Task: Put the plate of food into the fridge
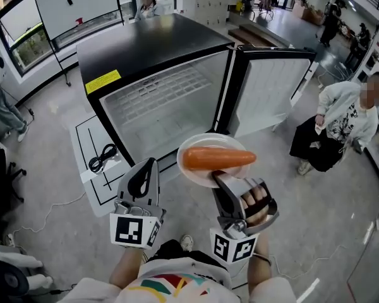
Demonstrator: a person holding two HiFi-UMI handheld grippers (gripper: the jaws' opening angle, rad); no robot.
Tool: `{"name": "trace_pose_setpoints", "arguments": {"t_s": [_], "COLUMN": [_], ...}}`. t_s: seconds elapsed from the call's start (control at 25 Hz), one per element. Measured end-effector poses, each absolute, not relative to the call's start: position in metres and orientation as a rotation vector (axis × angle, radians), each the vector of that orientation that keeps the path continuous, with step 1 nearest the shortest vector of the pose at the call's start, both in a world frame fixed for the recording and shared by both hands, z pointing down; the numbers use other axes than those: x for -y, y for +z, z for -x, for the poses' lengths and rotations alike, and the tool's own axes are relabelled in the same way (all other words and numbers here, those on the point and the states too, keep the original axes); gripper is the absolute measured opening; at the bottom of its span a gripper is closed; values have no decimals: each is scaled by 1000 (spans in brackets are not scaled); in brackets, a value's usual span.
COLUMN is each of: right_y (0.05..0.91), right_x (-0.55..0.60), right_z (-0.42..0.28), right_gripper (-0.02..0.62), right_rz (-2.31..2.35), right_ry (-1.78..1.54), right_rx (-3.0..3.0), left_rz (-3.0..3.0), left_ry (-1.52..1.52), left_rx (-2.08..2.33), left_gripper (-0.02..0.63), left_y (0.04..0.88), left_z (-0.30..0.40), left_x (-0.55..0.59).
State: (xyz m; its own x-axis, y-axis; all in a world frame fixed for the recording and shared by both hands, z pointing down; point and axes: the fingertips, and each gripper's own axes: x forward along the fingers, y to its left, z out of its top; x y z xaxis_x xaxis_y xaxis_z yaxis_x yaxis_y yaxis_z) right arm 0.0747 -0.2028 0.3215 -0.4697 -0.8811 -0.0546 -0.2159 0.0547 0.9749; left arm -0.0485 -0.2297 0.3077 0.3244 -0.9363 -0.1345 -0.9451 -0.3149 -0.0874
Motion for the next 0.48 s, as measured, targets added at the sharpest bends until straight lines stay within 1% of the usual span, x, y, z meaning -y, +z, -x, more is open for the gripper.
{"name": "trace_pose_setpoints", "arguments": {"t_s": [0.08,0.28,0.48], "right_y": [321,312,319], "right_x": [213,243,277], "right_z": [-75,-97,-87], "right_gripper": [38,38,38], "right_rz": [-1080,-1030,-997], "right_ry": [-1454,-1496,-1514], "right_rx": [1772,1794,1802], "left_rz": [2416,2391,2396], "left_ry": [67,47,34], "left_rx": [-1768,-1791,-1795], "left_gripper": [6,6,6], "left_y": [306,295,305], "left_z": [49,19,21], "left_x": [235,262,295]}}
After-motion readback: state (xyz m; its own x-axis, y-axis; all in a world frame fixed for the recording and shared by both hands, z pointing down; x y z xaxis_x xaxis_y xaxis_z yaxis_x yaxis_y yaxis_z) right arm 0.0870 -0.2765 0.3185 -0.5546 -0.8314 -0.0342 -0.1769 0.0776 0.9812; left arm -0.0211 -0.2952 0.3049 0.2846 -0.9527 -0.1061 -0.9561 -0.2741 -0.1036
